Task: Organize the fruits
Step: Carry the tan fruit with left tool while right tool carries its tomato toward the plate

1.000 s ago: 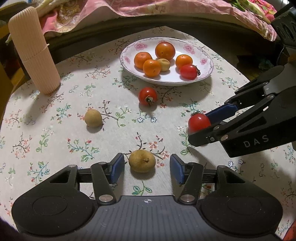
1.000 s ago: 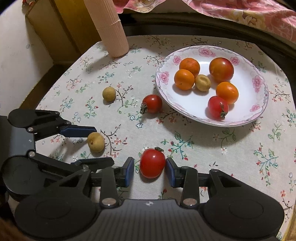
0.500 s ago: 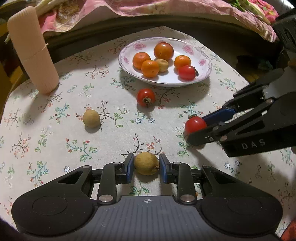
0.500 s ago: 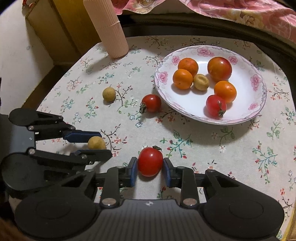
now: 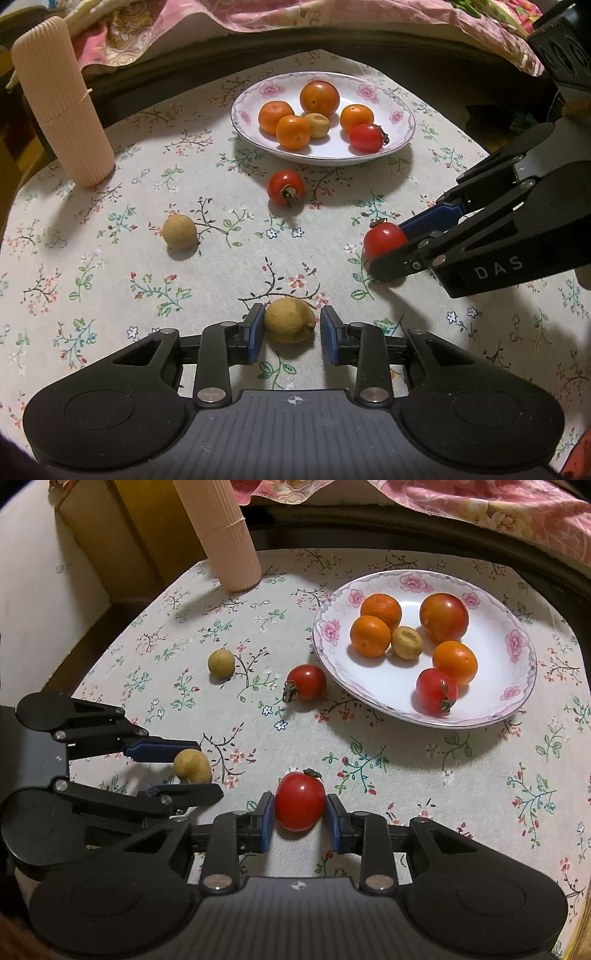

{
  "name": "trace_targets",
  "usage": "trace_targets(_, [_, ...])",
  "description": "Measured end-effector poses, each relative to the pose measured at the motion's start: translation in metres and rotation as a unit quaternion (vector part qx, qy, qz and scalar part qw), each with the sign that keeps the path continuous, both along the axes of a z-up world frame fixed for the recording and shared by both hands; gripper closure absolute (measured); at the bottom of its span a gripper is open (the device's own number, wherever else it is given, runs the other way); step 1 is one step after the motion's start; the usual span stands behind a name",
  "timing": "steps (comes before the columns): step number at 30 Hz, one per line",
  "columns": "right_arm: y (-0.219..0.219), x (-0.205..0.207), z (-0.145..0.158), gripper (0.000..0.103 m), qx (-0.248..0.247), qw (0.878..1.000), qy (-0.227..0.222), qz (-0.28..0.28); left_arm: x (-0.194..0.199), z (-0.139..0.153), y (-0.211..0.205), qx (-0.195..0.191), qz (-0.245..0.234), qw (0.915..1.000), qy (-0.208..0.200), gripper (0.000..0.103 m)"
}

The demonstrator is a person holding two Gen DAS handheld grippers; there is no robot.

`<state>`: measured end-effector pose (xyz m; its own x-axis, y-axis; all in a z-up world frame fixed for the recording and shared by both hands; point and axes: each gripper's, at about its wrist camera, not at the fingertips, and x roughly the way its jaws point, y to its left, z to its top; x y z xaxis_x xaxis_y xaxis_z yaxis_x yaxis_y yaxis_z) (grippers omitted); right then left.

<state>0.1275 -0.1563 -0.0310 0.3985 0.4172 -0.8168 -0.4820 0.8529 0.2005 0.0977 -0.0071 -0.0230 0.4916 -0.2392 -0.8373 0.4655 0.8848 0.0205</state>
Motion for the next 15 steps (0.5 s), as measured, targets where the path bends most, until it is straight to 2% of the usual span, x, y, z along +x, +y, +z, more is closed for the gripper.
trace_targets(2, [-0.0002,0.0002,-0.0002,0.071,0.0,1.0,0.0,0.001,-0.0009,0.0008,0.0004,0.001,0.001,1.0,0.0,0.067])
trace_targets(15, [-0.0009,-0.0025,0.0025,0.072,0.0,1.0,-0.002,0.009,0.0023,0.0063,-0.0029,-0.007,-0.001,1.0,-0.001,0.067])
